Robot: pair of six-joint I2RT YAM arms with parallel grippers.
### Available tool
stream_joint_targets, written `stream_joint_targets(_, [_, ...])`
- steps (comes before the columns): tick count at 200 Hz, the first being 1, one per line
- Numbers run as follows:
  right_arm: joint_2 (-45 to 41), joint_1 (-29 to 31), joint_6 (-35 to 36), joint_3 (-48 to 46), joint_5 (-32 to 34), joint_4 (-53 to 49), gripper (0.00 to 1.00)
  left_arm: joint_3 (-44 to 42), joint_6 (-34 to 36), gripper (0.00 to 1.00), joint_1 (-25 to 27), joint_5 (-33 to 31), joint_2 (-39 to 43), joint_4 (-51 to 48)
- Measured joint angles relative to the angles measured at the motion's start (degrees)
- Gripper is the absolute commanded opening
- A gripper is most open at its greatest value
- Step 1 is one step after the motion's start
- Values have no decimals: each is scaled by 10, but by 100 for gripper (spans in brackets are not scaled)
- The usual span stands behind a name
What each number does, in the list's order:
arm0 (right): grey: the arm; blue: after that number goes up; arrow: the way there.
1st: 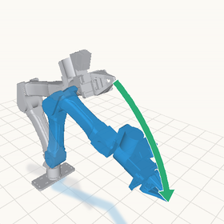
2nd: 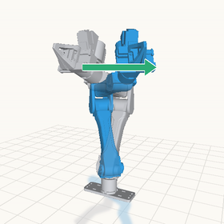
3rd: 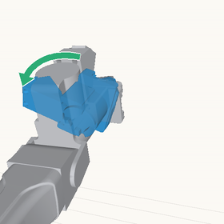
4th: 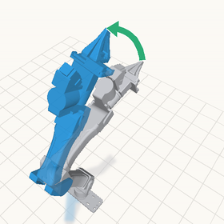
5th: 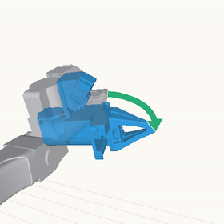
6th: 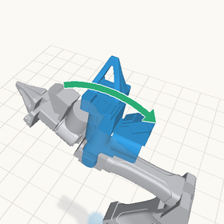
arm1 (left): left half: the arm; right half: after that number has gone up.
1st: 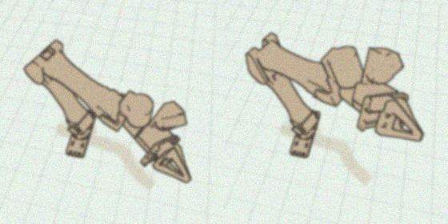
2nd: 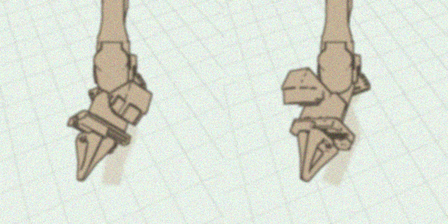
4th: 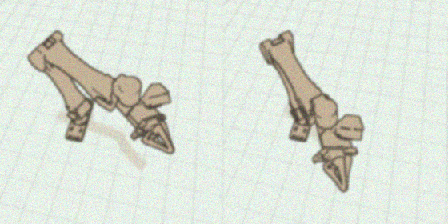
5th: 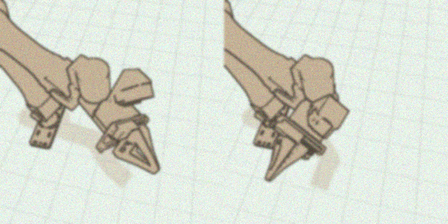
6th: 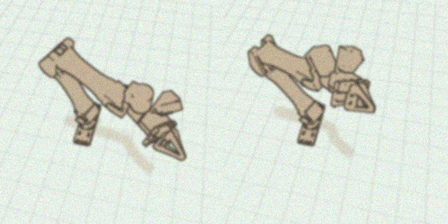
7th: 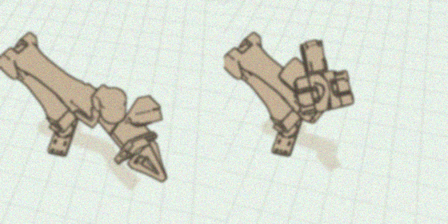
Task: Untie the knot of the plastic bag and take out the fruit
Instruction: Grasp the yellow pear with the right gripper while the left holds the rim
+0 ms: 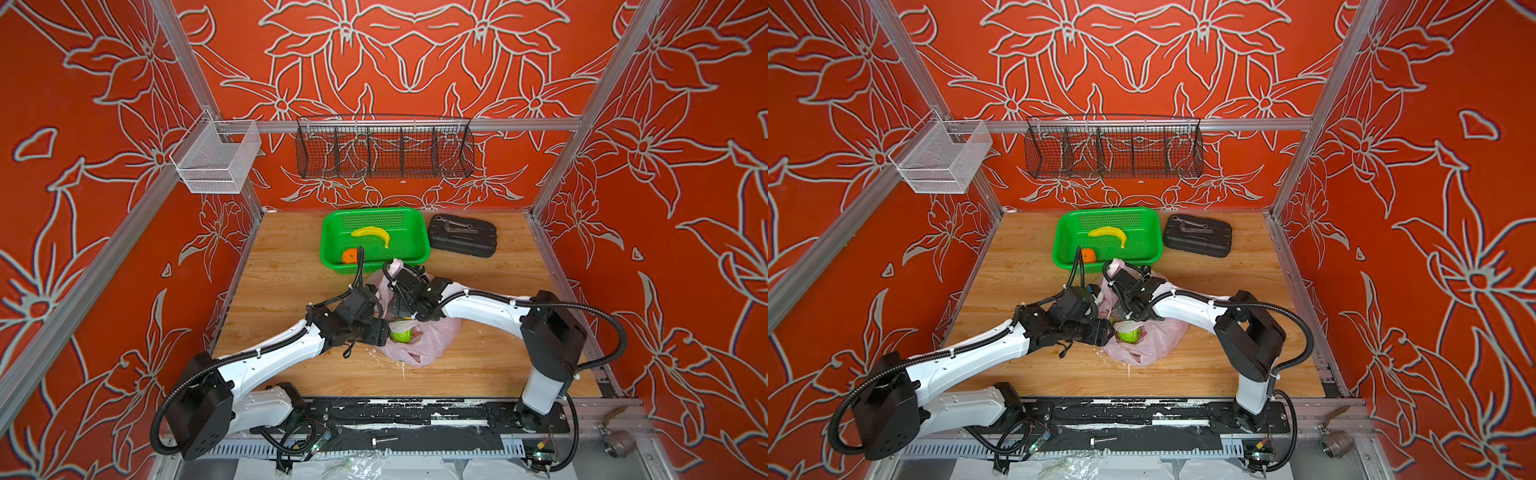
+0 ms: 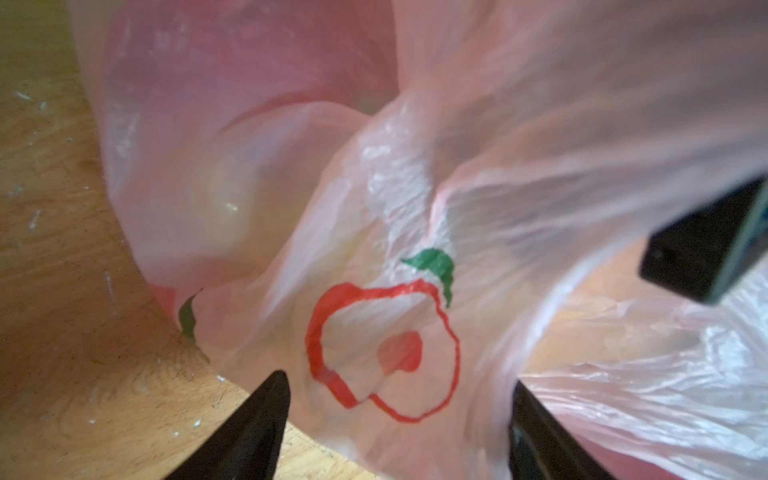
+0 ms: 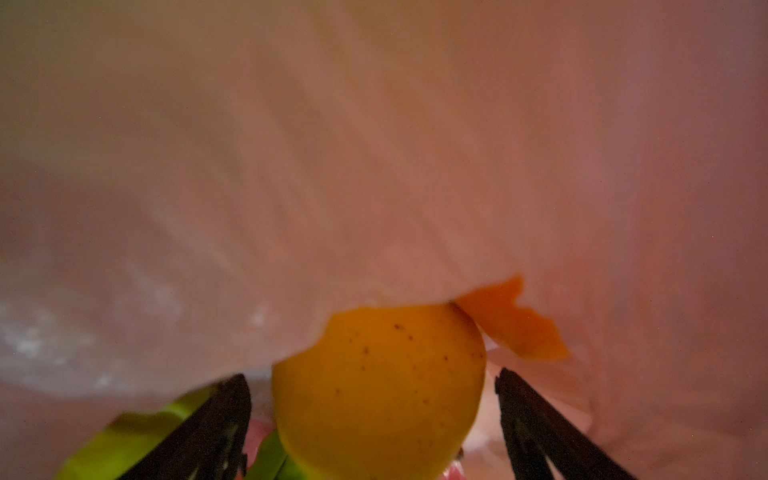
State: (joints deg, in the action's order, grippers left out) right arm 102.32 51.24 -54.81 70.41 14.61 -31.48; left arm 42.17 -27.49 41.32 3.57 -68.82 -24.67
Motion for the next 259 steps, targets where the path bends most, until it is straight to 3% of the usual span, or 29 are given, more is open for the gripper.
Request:
stream_joint_targets(34, [0, 0, 10, -28, 9, 45, 91, 0, 0, 78, 0, -1, 4, 0])
stream_joint_targets(77, [-5, 0, 29, -53, 11, 83, 78, -7, 0, 79, 0, -1, 6, 3])
stream_joint_targets(127, [-40, 0, 44, -82, 9, 104, 71, -8, 0, 79, 0, -1, 6, 4])
stream_joint_targets(259, [-272, 2, 110, -195, -96, 202, 70, 7, 9, 82, 6, -18, 32, -4])
